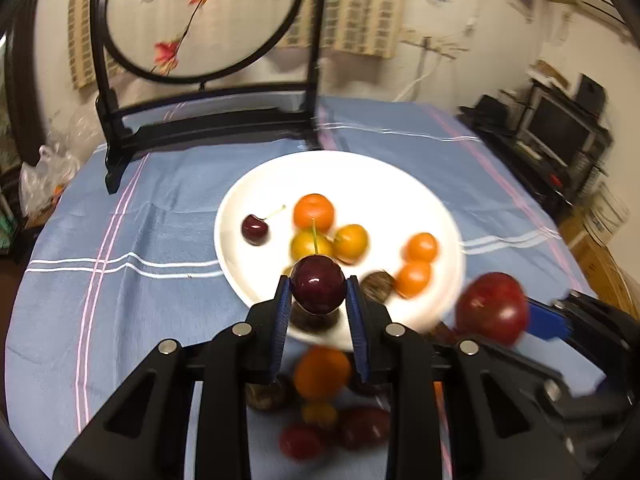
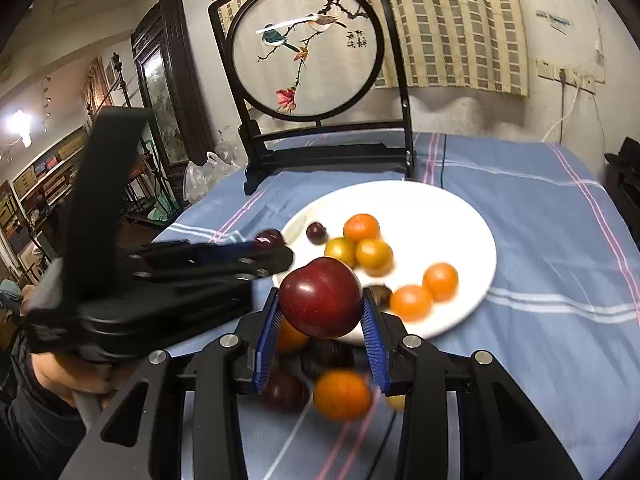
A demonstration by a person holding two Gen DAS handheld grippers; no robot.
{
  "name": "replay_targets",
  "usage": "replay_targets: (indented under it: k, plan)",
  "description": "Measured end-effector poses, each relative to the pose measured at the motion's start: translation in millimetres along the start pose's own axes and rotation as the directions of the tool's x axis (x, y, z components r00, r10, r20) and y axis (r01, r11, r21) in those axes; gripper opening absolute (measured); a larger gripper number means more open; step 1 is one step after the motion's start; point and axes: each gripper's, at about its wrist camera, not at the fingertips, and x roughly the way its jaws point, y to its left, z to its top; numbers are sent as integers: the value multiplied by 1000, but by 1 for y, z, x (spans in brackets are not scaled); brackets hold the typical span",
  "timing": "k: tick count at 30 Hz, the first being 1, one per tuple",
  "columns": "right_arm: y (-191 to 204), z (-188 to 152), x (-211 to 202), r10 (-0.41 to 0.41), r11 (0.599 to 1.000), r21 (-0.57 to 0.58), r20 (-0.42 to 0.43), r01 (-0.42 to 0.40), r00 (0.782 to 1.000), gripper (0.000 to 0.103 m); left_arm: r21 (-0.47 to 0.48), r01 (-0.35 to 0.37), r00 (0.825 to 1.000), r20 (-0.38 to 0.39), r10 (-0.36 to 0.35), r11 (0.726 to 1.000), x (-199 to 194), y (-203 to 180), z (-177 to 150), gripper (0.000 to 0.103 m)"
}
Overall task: Organize fruits
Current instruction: 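Carry both fruits over the white plate and open both tools to release, then grasp a red tomato with the left tool while the right grasps an orange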
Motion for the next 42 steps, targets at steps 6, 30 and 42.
replay_targets:
  k: [6, 30, 42]
  plan:
    - [-23, 0, 44, 15, 995, 97, -46, -10, 999, 42, -64, -36, 999, -35, 34, 997, 39, 17, 4, 27]
    - [-46, -39, 7, 46, 981, 189, -49, -36, 998, 71, -82, -48, 999, 14, 49, 995, -11, 31, -64, 87]
    - [-26, -78, -1, 17, 994, 109, -115, -4, 993, 71, -75, -47, 999, 21, 48, 996, -31, 38, -88, 91]
